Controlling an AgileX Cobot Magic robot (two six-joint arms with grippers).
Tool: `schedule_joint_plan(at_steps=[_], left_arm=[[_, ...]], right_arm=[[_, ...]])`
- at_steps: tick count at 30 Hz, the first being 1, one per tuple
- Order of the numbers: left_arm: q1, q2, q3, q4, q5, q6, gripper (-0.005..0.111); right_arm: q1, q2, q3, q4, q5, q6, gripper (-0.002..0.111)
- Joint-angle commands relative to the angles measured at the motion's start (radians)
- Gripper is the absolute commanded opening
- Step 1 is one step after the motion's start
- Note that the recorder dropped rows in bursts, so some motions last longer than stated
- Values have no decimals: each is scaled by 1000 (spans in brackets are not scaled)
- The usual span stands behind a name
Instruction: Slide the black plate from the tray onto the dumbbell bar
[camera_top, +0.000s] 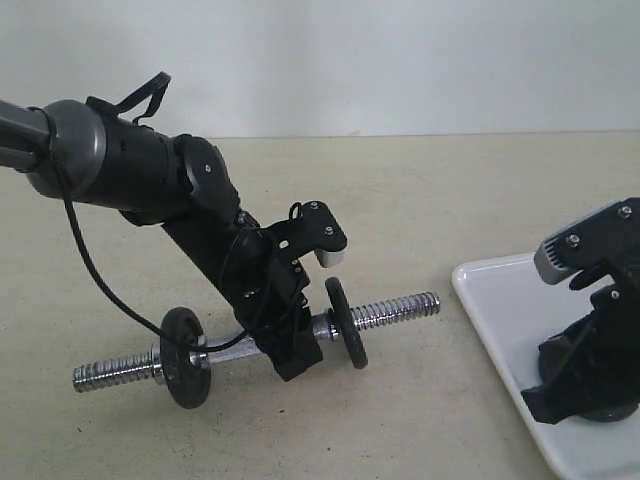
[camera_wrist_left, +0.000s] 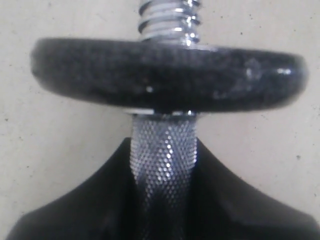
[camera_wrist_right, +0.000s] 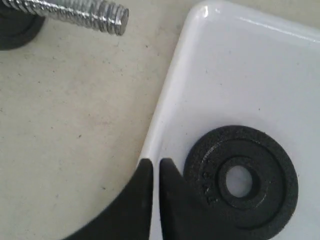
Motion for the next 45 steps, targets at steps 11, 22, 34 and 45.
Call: schedule_joint_plan(at_steps=[11,22,34,45], left_arm=[[0,33,23,23,36,-13,9],[0,33,23,23,36,-13,9],[0,33,23,25,36,-10,9],[0,33,23,29,36,-10,9]], right_arm=[[2,138,-75,-349,49,355,100],[2,273,-136,-762,190,856,100],[2,438,-235,-680,239,839,100],[-167,460,-275,-310,225,460,100]])
